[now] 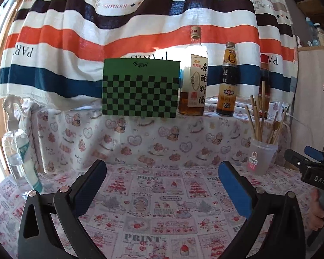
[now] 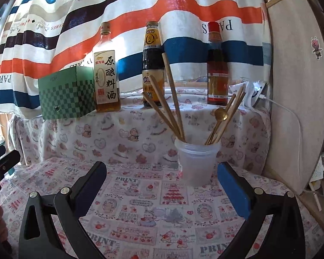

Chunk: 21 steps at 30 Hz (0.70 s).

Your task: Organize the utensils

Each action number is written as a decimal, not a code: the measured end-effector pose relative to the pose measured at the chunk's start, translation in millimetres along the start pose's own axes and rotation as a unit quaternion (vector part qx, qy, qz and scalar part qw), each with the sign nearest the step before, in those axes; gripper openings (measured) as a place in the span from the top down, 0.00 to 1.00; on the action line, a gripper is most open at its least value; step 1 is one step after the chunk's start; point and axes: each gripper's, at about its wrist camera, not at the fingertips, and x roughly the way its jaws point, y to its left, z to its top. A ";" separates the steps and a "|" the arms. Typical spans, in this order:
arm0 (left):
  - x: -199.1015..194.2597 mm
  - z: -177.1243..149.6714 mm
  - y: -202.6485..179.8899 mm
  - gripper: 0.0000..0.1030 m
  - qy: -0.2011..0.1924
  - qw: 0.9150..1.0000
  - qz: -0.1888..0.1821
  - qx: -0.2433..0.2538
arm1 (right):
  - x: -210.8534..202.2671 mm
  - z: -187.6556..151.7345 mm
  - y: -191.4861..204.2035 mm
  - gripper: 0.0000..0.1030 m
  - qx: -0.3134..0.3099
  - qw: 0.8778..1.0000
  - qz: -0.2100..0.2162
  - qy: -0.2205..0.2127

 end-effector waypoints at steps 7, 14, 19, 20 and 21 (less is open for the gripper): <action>8.1 -5.2 -5.9 0.00 0.028 0.999 -0.020 0.002 | 5.4 -8.4 8.2 0.00 -0.017 1.000 -0.024 -0.003; 8.5 -6.2 -13.1 0.00 0.032 0.999 -0.004 0.016 | 5.5 -8.5 4.6 0.00 -0.008 1.000 -0.028 -0.010; 10.9 -7.4 -12.6 0.00 0.037 0.999 0.011 0.017 | 4.3 -8.6 4.9 0.00 -0.012 0.999 -0.031 -0.008; 11.0 -7.6 -13.4 0.00 0.037 0.999 0.010 0.019 | 4.5 -8.6 4.8 0.00 -0.012 0.999 -0.031 -0.008; 11.3 -7.7 -14.5 0.00 0.038 0.999 0.009 0.021 | 3.8 -8.4 4.4 0.00 -0.011 0.999 -0.031 -0.009</action>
